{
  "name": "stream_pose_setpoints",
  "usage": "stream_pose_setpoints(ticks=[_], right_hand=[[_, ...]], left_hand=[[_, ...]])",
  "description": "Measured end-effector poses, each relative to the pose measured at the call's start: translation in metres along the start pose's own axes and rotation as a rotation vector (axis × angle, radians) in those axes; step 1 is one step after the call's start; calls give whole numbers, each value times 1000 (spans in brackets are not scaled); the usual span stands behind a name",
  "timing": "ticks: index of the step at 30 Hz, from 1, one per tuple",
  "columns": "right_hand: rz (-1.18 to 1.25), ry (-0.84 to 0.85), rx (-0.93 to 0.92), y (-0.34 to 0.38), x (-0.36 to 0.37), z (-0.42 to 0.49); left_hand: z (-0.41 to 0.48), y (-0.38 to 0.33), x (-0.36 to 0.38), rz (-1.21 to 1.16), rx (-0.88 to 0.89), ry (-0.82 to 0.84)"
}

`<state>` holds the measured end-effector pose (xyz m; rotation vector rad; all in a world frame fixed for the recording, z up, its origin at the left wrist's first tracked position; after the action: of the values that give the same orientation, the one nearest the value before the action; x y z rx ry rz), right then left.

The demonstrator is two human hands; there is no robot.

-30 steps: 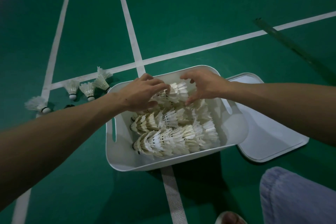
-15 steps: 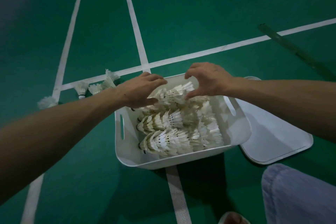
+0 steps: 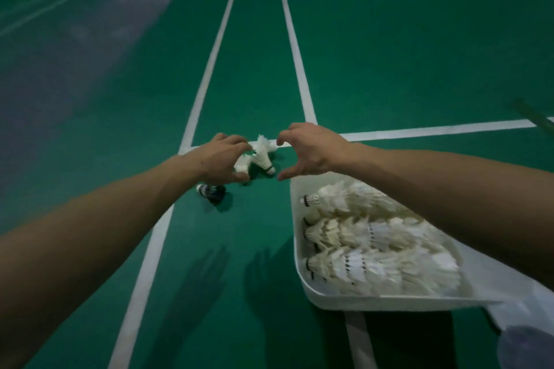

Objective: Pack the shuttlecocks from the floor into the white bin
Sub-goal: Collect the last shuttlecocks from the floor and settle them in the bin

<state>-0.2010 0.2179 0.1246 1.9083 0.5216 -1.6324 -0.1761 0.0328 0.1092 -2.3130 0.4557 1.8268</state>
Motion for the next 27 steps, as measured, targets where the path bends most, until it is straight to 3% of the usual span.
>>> stream_pose_setpoints(ticks=[10, 19, 27], right_hand=[[83, 65, 127, 16, 81, 135], [59, 104, 216, -8, 158, 209], [57, 223, 213, -9, 185, 230]], left_hand=[[22, 127, 106, -198, -252, 95], [89, 126, 176, -384, -214, 107], [90, 145, 196, -267, -100, 385]])
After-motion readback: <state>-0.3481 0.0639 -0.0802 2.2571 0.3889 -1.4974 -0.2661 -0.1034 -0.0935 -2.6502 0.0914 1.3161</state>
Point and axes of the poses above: each hand's wrist, its own z-axis towards the middle knuckle, its own x-axis out of the palm, y = z × x, the point moved 3 cm from there along z, towards the middle knuckle
